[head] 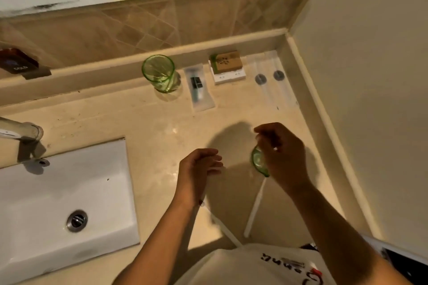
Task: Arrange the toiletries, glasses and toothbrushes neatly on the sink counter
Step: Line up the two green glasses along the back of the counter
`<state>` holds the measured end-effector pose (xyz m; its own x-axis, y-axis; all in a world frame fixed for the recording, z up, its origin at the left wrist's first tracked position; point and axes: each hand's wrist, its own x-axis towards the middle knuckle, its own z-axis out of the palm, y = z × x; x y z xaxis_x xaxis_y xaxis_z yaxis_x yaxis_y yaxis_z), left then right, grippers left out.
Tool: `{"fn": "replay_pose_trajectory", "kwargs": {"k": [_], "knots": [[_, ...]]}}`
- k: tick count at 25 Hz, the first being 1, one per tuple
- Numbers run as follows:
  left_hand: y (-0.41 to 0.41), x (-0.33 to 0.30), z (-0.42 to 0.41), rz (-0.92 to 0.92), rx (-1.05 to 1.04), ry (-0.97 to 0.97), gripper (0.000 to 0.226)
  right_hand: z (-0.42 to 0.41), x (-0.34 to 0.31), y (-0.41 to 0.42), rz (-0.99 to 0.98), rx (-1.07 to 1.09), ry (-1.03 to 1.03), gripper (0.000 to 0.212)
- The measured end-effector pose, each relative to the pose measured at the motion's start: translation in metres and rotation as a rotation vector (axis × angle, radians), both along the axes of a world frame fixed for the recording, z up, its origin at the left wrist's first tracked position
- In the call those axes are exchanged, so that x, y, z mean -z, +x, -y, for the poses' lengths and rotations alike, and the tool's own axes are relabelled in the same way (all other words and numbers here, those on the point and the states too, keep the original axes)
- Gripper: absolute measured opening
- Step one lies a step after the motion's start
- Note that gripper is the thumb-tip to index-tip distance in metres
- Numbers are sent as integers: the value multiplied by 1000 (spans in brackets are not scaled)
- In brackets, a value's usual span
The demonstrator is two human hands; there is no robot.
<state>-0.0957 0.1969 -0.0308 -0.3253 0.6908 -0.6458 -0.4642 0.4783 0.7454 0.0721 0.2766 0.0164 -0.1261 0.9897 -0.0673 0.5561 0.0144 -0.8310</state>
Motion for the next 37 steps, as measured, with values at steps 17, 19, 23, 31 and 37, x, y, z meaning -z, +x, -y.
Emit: {"fn": "replay_pose_trajectory", "kwargs": {"k": [17, 19, 23, 31, 37], "knots": [[104, 5, 7, 30, -134, -102, 33, 12, 67, 86, -99, -78, -454, 41], [95, 1, 12, 39, -177, -99, 34, 17, 68, 75, -91, -103, -443, 45], [59, -4, 27, 79, -278, -79, 28, 32, 68, 33, -89, -130, -443, 41], [-75, 6, 73, 1, -194, 70, 34, 73, 65, -109, -227, -99, -522, 40], [-142, 12, 63, 55, -304, -41, 30, 72, 61, -181, -249, -78, -484, 47]]}}
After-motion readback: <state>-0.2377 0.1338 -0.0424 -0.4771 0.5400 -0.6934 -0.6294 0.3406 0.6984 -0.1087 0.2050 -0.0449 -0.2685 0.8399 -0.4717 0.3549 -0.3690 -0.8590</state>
